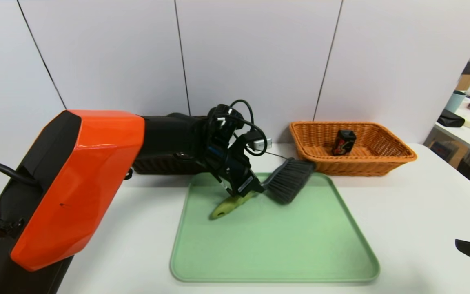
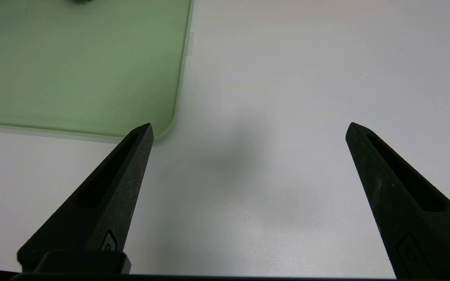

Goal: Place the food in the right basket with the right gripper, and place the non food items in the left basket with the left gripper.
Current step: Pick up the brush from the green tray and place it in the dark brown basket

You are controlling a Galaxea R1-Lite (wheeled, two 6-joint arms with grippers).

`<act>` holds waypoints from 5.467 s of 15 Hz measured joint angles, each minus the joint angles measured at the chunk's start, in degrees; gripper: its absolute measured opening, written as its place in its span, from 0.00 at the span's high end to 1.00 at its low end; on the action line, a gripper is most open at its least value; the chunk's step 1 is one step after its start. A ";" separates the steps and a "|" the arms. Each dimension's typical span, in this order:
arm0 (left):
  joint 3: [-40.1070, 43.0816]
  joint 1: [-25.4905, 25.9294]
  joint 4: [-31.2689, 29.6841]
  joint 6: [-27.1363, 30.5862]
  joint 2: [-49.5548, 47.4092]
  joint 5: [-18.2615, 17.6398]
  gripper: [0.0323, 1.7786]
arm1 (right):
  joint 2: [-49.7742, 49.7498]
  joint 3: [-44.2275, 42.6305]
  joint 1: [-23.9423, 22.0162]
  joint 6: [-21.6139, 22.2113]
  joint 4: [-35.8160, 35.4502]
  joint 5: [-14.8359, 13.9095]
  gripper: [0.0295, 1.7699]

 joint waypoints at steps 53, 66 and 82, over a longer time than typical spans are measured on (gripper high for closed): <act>0.32 14.99 16.85 -44.15 -25.72 20.50 0.84 | 1.35 0.67 -0.05 0.09 0.05 1.01 0.04; -0.12 14.68 14.93 -41.64 -17.31 23.93 0.86 | 1.29 1.38 -0.09 0.13 0.02 0.83 0.04; -0.10 14.79 11.25 -39.91 -20.35 28.04 0.99 | 1.93 2.05 -0.05 0.00 -0.02 0.80 0.04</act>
